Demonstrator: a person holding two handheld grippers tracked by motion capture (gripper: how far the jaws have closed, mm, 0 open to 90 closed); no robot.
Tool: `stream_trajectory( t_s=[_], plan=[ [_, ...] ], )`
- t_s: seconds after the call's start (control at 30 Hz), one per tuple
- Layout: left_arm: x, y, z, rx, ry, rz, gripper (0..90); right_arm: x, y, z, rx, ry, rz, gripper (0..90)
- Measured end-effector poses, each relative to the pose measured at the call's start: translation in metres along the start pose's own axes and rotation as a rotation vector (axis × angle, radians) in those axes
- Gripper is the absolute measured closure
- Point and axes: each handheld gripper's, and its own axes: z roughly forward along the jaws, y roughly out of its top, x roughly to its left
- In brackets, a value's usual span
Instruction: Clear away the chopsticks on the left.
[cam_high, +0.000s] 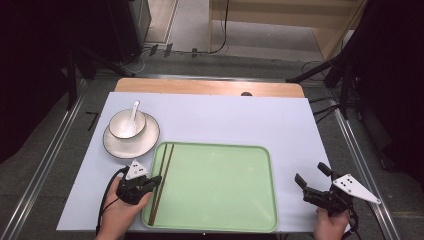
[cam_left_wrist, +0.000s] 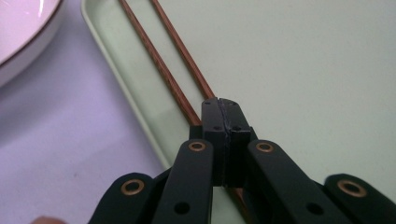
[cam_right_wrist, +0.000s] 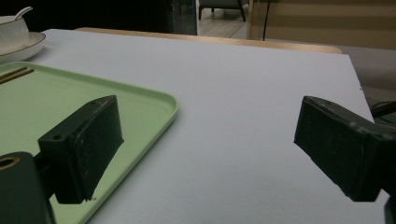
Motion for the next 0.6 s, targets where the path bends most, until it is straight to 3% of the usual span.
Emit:
stream_trajectory(
  t_s=[0.37, 0.6],
  plan=[
    [-0.012, -0.007, 0.001, 0.026, -0.034, 0.011, 90.0, -0.002, 0.000, -0.001, -0.003, -0.002, 0.001, 7.6],
    [-0.009, -0.008, 0.002, 0.024, -0.053, -0.005, 90.0, -0.002, 0.000, -0.001, -0.002, -0.001, -0.001, 7.6]
  ],
)
